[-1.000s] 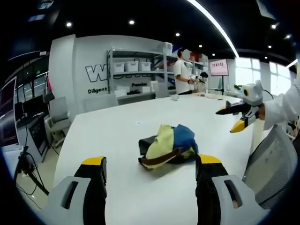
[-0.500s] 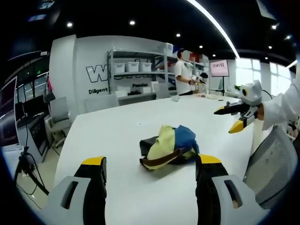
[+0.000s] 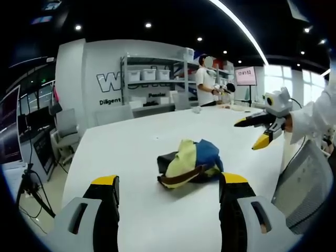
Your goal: Fold the garment on the visible template until the final outline fits inside the template.
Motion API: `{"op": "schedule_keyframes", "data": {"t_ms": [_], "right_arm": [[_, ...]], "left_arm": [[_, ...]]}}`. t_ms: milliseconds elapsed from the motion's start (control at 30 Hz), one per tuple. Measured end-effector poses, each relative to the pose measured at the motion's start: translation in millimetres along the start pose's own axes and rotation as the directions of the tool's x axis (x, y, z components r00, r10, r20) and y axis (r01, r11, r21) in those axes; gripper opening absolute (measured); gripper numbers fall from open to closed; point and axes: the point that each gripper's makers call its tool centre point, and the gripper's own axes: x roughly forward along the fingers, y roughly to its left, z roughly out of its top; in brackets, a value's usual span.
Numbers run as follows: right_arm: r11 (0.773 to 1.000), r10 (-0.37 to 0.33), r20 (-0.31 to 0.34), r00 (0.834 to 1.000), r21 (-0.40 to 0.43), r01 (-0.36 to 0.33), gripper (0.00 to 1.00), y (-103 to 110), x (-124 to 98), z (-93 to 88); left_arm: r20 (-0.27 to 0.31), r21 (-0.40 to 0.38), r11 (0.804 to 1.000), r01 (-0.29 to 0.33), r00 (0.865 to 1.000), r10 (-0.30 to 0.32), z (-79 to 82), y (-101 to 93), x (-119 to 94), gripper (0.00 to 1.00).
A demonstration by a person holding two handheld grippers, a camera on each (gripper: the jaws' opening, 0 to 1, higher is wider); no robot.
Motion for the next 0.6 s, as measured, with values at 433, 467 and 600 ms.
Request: {"op": "schedule_keyframes", "data": {"t_ms": [433,467,600], "right_arm": [[0.996,0.057,-0.032,0.998,-0.061,-0.059,0.89,8,21,4.5],[0.996,0.06,-0.035,0.998,-0.065,-0.062,0.89,8,22,4.7],[0.994,0.074,-0.046,0.996,-0.079,-0.077,0.89,10,30,4.2]], "left_arm": [[0.009,-0.004,1.0,-0.002,1.0,0.002,2.1,3.3,-3,0.74],[0.01,-0.004,1.0,-0.001,1.0,0.001,2.4,3.4,-3,0.74],[0.01,-0.002,1.0,0.001,1.0,-0.001,3.2,3.7,-3,0.74]]}}
